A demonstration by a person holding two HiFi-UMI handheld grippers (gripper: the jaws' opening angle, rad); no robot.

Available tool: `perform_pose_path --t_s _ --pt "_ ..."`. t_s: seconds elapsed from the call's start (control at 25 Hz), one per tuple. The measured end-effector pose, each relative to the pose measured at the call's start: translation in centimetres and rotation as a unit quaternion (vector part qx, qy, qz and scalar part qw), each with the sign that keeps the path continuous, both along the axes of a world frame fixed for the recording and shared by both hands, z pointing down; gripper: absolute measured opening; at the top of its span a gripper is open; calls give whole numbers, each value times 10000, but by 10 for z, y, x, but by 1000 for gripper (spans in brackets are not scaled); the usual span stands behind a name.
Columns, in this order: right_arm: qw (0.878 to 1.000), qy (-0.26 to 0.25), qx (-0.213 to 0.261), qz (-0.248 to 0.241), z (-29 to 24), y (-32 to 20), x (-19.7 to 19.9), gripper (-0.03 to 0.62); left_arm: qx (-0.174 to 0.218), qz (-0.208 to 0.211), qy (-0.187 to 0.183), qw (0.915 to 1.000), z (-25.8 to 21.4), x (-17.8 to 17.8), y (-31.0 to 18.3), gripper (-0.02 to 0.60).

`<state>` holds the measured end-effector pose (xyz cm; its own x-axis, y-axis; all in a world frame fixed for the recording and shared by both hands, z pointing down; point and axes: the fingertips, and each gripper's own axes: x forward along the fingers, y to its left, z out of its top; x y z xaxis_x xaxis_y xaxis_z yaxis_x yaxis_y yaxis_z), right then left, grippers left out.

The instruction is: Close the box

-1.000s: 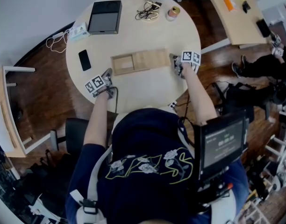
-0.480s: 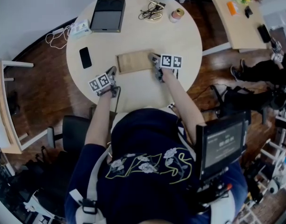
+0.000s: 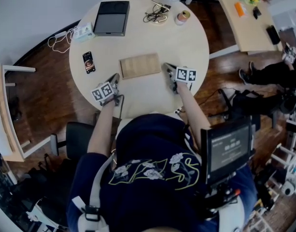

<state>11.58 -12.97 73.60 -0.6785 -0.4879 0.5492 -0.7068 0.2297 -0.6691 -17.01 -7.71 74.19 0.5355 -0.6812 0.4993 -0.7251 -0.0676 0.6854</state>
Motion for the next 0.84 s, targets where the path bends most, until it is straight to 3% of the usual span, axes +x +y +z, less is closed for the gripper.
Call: perform_pose_path --t_s 0.08,0.12,0.2,0.24,0.36,0.52,0.84 --pt "9976 -532 369 -259 -27 29 -9 -11 581 145 169 9981 -30 4 15 2" --pt "9940 -727 556 -592 -39 53 -19 -11 984 436 167 9941 -53 15 27 2" --pt "9830 -932 929 -1277 -56 100 -38 -11 1724 1240 88 9772 -101 53 54 2" --pt "9781 -1049 1046 -1463 -62 116 -47 -11 1909 1559 92 9691 -116 73 65 2" --pt "9646 -1243 1305 -1924 -85 132 -75 -11 2010 2017 141 9585 -125 108 81 2" --pt "9468 -1367 1651 -2401 -112 127 -101 -11 2017 2209 195 9540 -127 122 87 2" --pt "9384 -1405 1857 -2553 -135 123 -128 -11 2026 2196 302 9538 -132 122 94 2"
